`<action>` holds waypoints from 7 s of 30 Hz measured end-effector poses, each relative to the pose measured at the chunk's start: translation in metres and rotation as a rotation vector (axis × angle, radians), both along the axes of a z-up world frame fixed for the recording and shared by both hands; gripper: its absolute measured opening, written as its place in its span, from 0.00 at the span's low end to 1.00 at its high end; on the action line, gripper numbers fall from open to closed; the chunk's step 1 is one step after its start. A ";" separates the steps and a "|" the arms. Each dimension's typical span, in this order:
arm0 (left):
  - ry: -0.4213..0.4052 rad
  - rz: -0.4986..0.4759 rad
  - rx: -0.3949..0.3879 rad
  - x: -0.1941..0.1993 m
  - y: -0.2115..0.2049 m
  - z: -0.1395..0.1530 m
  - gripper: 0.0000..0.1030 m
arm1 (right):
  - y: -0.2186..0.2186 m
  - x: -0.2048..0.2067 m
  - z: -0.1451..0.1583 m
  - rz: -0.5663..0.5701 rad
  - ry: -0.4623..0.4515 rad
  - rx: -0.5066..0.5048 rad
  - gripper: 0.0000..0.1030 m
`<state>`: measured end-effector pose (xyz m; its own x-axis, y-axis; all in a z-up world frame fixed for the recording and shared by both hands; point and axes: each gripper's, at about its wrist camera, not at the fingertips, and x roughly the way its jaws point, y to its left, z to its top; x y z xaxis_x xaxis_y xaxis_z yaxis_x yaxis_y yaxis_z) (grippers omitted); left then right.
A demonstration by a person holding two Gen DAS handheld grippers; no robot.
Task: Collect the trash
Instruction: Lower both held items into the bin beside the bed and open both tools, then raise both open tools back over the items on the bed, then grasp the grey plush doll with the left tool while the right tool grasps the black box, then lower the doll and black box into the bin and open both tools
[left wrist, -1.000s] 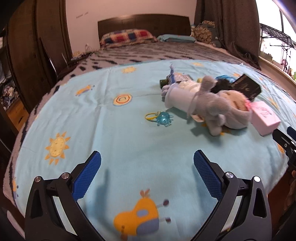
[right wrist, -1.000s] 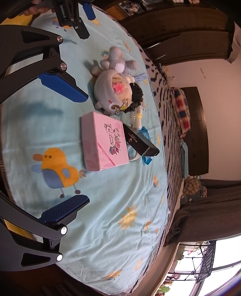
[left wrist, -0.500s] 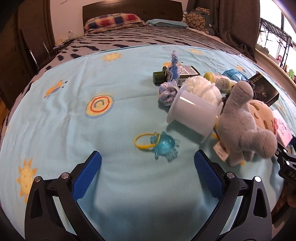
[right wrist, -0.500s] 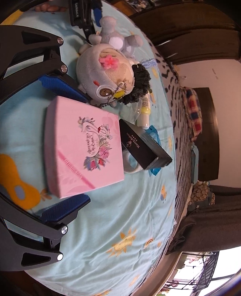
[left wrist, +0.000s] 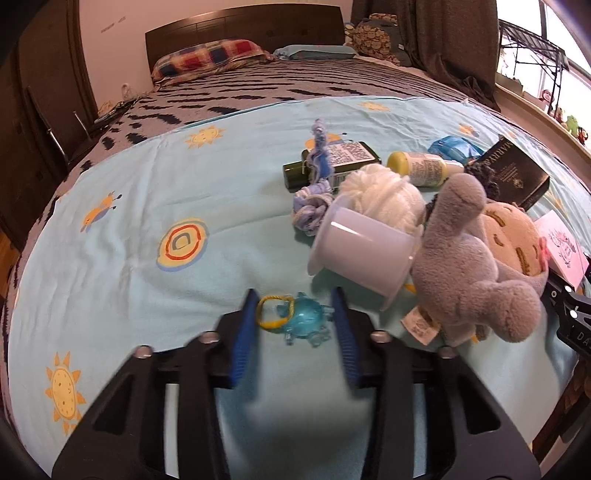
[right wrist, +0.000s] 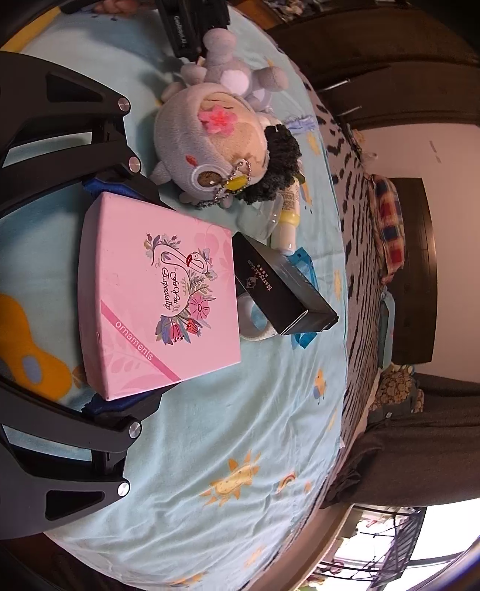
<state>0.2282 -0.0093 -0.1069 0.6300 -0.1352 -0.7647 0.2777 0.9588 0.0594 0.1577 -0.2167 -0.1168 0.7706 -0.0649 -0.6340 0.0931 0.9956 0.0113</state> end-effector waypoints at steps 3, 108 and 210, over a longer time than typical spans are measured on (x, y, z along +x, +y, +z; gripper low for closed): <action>0.004 -0.004 0.005 -0.002 -0.001 0.001 0.27 | -0.002 -0.005 0.005 0.004 -0.001 0.017 0.75; -0.059 -0.083 -0.082 -0.134 -0.008 0.040 0.92 | -0.019 -0.062 0.045 0.060 -0.027 0.082 0.97; 0.298 -0.258 -0.010 -0.206 -0.033 -0.133 0.16 | 0.021 -0.174 -0.147 0.209 0.510 0.261 0.21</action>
<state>0.0225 -0.0425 -0.2400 0.3249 -0.2681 -0.9070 0.5133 0.8554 -0.0689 -0.0163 -0.1956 -0.2636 0.3454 0.2621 -0.9011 -0.0461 0.9638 0.2626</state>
